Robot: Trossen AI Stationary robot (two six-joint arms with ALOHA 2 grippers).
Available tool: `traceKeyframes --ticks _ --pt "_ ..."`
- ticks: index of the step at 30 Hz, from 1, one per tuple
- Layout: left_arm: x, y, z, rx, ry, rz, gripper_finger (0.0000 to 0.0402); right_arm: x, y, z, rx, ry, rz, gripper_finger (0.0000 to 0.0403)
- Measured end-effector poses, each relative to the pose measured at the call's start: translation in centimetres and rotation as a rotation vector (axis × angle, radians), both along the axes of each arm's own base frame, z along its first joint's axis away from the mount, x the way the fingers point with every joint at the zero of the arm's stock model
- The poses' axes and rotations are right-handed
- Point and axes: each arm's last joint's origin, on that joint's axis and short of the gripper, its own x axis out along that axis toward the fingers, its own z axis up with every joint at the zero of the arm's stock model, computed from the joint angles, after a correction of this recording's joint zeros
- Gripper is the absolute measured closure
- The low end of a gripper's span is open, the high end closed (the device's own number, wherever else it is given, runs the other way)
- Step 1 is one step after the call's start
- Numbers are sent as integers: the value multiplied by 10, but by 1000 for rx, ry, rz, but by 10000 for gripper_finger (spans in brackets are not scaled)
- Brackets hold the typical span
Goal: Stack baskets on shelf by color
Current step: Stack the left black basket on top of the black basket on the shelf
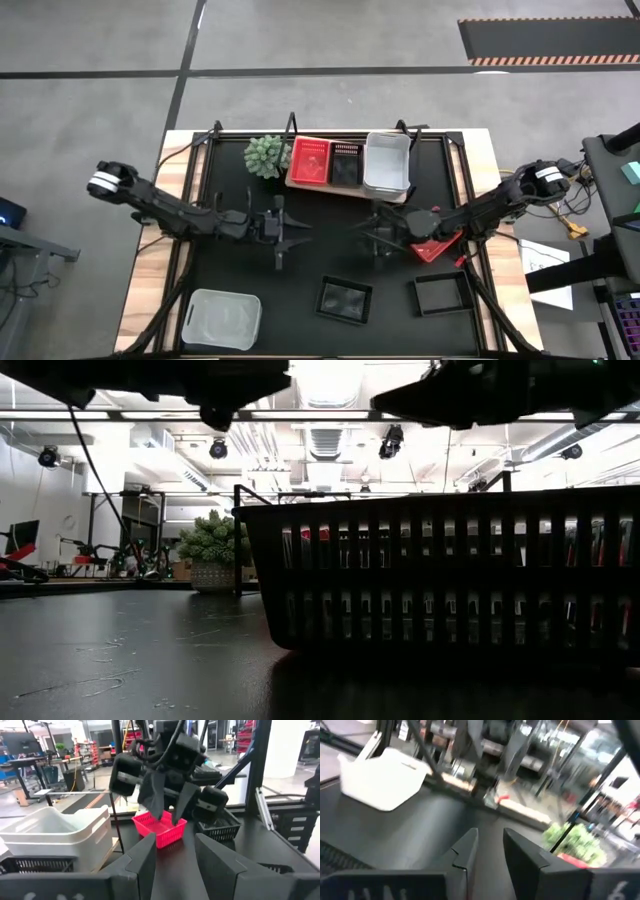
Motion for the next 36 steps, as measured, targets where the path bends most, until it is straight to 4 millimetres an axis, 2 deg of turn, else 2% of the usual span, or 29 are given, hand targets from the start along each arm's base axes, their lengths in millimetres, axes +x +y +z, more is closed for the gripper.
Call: traceKeyframes --ticks 4,8,12,15,18,22,29,36 --pt "9 -3 -2 -41 9 1 281 -11 -2 -3 -48 -53 3 355" --pt "14 -4 -7 -83 29 1 281 -24 -6 6 -76 -103 -12 389" --pt "16 -7 -11 -168 43 -3 281 -37 -11 19 -74 -161 -60 394" --pt "16 -14 -12 -267 72 -17 281 -46 -14 24 -56 -142 -63 394" --pt "16 -28 -12 -344 164 -25 281 -55 -16 25 -21 -74 -59 394" --pt "19 -46 -7 -385 315 47 281 -67 -20 30 19 -36 -63 394" --pt "45 -67 11 -324 620 88 281 -74 -22 38 44 -72 -60 394" --pt "77 -86 -4 -115 876 -72 281 -73 -21 34 29 -38 -61 394"
